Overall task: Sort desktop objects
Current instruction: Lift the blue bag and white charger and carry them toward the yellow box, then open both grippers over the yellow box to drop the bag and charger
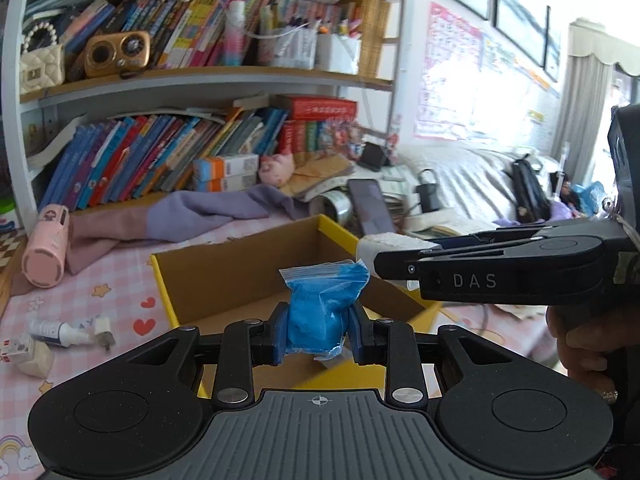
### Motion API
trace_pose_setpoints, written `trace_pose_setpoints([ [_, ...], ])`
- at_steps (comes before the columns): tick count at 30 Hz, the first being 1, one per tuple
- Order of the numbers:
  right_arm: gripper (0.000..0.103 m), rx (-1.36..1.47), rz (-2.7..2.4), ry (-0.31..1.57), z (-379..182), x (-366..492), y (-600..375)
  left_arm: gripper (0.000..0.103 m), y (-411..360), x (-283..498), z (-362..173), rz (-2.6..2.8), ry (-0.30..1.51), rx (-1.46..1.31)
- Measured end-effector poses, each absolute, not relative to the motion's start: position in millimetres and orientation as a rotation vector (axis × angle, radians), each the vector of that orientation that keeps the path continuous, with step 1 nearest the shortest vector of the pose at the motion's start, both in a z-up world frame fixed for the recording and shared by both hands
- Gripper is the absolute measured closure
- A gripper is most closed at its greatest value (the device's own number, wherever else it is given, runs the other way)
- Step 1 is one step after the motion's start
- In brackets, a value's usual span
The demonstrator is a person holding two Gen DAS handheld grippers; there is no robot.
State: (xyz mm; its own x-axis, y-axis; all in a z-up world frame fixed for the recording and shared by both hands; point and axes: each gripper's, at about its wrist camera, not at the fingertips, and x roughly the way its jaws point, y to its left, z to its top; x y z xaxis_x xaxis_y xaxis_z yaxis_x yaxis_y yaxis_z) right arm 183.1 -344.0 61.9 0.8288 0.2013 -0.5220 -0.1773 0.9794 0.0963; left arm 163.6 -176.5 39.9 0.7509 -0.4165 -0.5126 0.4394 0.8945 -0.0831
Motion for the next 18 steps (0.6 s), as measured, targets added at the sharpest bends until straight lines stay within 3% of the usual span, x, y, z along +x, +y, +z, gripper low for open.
trace_pose_setpoints([
  [18,0.062,-0.047,0.420,0.809,-1.4,298.8,-332.0,0.074,-210.7,226.6,-12.4,-0.301,0.775,0.151],
])
